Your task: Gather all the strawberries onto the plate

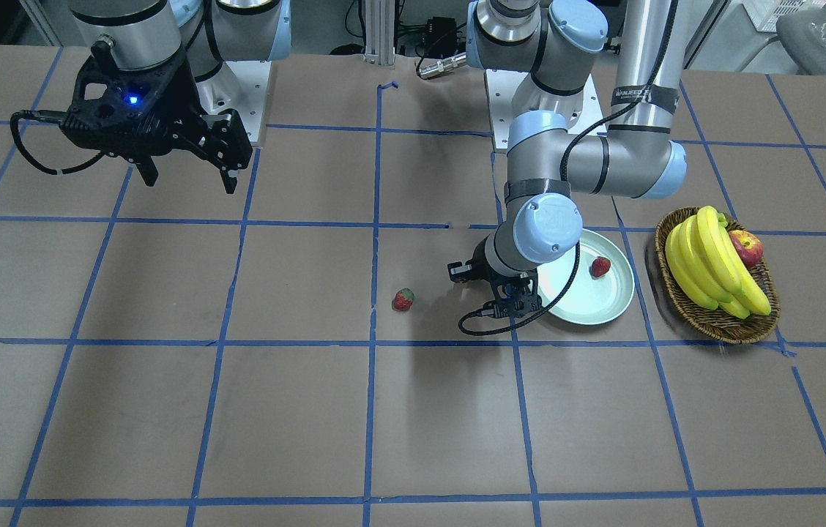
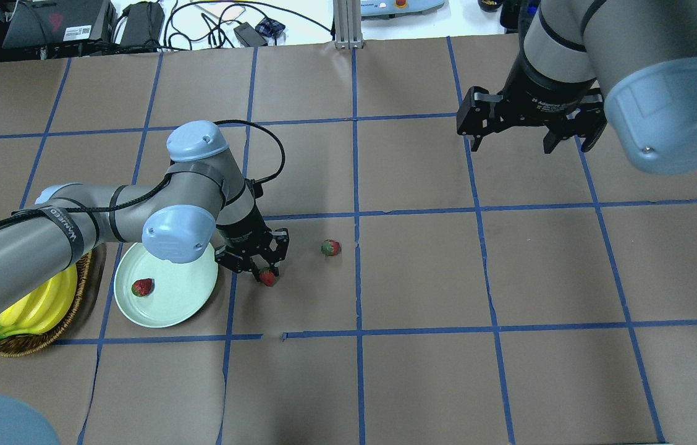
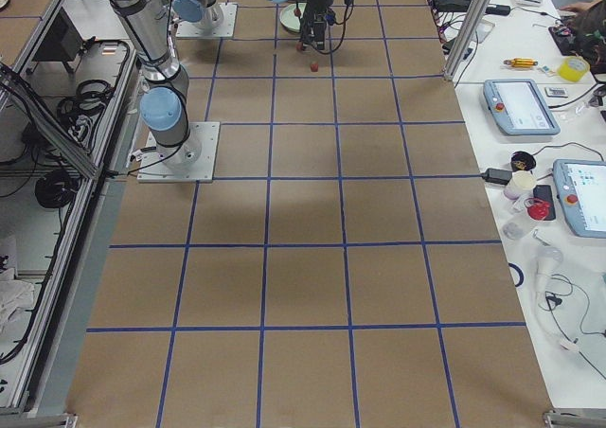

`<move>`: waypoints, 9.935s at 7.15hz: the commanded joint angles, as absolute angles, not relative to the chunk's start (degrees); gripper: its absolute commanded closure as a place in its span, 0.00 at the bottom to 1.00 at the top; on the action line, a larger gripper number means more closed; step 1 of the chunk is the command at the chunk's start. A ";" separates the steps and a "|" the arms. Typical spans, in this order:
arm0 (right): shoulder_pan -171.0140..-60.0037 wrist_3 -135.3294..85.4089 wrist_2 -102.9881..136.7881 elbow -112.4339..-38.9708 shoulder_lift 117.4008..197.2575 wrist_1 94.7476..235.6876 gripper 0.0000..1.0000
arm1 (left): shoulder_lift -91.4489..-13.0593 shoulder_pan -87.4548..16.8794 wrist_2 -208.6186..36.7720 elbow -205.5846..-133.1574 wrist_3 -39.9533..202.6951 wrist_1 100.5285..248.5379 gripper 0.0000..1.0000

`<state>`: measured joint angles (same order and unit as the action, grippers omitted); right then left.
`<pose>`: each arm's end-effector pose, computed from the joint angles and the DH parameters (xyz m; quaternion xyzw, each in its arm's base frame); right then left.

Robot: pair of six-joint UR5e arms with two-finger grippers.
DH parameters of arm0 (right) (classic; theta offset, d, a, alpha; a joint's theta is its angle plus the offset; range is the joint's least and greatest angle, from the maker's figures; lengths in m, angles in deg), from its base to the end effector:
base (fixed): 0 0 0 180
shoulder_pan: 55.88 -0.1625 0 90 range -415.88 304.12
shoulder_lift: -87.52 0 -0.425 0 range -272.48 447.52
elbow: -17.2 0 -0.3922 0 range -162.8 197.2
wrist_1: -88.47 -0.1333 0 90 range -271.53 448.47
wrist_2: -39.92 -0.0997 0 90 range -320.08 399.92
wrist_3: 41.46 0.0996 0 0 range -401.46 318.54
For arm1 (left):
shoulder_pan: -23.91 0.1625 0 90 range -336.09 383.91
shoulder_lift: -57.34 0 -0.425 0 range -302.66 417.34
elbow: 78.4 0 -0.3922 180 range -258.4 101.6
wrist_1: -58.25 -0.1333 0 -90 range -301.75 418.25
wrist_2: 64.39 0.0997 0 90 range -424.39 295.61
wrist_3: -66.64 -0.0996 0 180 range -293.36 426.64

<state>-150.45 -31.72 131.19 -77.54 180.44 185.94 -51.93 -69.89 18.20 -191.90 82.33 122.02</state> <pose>0.1689 -0.4674 0.4852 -0.0456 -0.9977 0.0503 0.0048 -0.1787 -0.4848 0.1743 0.1115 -0.9813 -0.1523 0.0387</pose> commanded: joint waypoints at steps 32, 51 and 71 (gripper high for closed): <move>-150.45 -32.58 131.24 -77.45 180.77 185.33 0.00 | -58.50 -78.13 7.85 -186.07 100.48 110.99 0.99; -150.45 -32.06 131.24 -77.54 180.42 185.85 0.00 | -30.74 -72.42 29.12 -170.16 64.80 142.71 0.00; -150.45 -32.58 132.30 -78.07 180.42 185.68 0.00 | -30.99 -66.88 27.28 -168.58 69.45 142.37 0.00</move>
